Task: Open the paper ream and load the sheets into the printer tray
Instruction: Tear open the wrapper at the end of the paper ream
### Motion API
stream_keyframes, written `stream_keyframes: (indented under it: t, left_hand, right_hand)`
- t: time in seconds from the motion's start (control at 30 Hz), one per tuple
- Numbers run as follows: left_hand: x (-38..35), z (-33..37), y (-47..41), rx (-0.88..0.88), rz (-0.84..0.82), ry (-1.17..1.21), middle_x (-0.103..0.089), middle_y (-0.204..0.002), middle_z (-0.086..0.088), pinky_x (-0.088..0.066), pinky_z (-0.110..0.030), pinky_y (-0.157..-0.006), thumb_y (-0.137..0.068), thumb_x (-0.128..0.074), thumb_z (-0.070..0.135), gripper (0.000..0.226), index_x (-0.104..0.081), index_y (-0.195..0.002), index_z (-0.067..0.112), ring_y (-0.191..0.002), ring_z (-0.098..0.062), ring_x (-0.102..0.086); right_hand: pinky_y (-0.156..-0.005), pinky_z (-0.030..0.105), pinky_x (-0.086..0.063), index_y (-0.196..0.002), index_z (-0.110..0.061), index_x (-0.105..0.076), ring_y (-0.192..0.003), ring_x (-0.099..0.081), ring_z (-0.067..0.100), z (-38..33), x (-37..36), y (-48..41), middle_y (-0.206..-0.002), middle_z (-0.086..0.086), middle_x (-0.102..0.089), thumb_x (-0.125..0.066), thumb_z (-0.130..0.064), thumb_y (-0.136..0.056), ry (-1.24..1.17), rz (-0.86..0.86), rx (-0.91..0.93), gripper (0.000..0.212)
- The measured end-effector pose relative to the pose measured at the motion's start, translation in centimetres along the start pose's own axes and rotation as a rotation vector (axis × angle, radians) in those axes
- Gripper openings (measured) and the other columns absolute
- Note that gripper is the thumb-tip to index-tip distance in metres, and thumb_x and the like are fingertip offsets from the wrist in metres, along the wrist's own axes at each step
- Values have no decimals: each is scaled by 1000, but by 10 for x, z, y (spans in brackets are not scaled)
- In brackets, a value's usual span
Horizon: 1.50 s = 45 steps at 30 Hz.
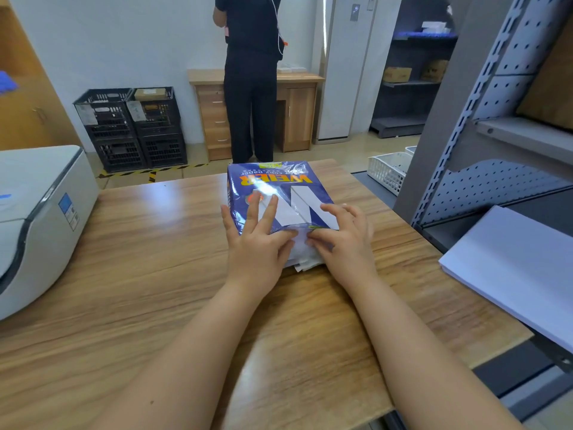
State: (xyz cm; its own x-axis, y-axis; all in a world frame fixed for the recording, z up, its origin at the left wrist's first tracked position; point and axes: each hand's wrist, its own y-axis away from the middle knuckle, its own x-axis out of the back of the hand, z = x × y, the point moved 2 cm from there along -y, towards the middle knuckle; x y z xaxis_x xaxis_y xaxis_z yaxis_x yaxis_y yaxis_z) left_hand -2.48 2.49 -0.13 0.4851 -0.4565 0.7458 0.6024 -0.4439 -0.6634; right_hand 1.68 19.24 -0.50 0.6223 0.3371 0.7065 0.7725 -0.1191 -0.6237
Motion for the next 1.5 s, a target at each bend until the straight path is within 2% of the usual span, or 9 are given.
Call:
stream_keyframes:
  t: [0.13, 0.27, 0.37, 0.47, 0.73, 0.9, 1.17, 1.3, 1.5]
  left_hand:
    - [-3, -3, -2, 6, 13, 7, -48, -144, -14, -4, -68, -109, -79, -66, 36, 12, -73, -89, 33, -141, -39, -28]
    - [-5, -4, -3, 18, 26, 35, -50, -142, -14, -5, -68, -109, -76, -74, 30, 15, -73, -90, 32, -140, -40, -30]
    - [-4, -4, -4, 30, 23, 55, -52, -140, -13, -10, -71, -107, -76, -71, 30, 16, -74, -91, 32, -139, -40, -32]
    - [-3, -3, -4, 36, 23, 75, -54, -138, -13, -14, -73, -105, -77, -65, 32, 17, -75, -90, 32, -137, -40, -34]
    - [-2, -5, -4, 72, 29, 152, -53, -140, -12, -11, -71, -107, -81, -69, 31, 15, -75, -94, 34, -140, -38, -30]
    - [-3, -6, -4, 94, 25, 186, -53, -139, -12, -12, -71, -107, -81, -71, 28, 15, -75, -93, 35, -140, -39, -30]
    - [-3, -5, -4, 114, 11, 192, -56, -136, -13, -10, -70, -106, -79, -75, 24, 14, -75, -90, 33, -139, -41, -32]
    - [-2, -4, -5, 121, 5, 211, -56, -137, -12, -10, -71, -106, -80, -75, 24, 13, -76, -90, 33, -139, -40, -31]
    - [-3, -5, -7, 139, -33, 245, -56, -137, -12, -10, -72, -104, -75, -77, 20, 20, -75, -89, 35, -140, -40, -29]
  right_hand:
    - [-93, 42, -23, -78, -26, -78, -120, -40, 35, 1, -2, -3, -127, 4, -60, -75, -22, -75, -9, 2, -10, 5]
    - [-93, 41, -23, -80, -27, -78, -117, -38, 30, 2, -2, -4, -125, 3, -61, -71, -27, -76, -29, 21, -24, 8]
    - [-92, 35, -19, -81, -27, -78, -115, -38, 27, 3, -3, -5, -124, 1, -61, -67, -32, -77, -42, 33, -44, 12]
    - [-92, 34, -19, -81, -28, -78, -115, -40, 28, 4, -4, -6, -124, 0, -61, -67, -33, -77, -39, 43, -49, 13]
    - [-89, 34, -20, -84, -27, -78, -111, -41, 27, 4, -4, -6, -120, 0, -62, -68, -33, -79, -41, 66, -43, 13]
    - [-88, 29, -16, -83, -30, -78, -110, -41, 26, 5, -5, -7, -120, -1, -62, -66, -33, -78, -38, 59, -54, 14]
    - [-91, 34, -20, -78, -32, -78, -111, -45, 32, 7, -7, -7, -123, -4, -61, -67, -32, -77, -85, 48, -112, 11]
    - [-95, 45, -27, -77, -32, -78, -112, -43, 31, 7, -8, -7, -124, -5, -60, -69, -30, -76, -128, 50, -128, 9]
    - [-97, 41, -24, -78, -32, -78, -113, -42, 30, 7, -7, -7, -125, -6, -59, -72, -30, -75, -153, 49, -146, 7]
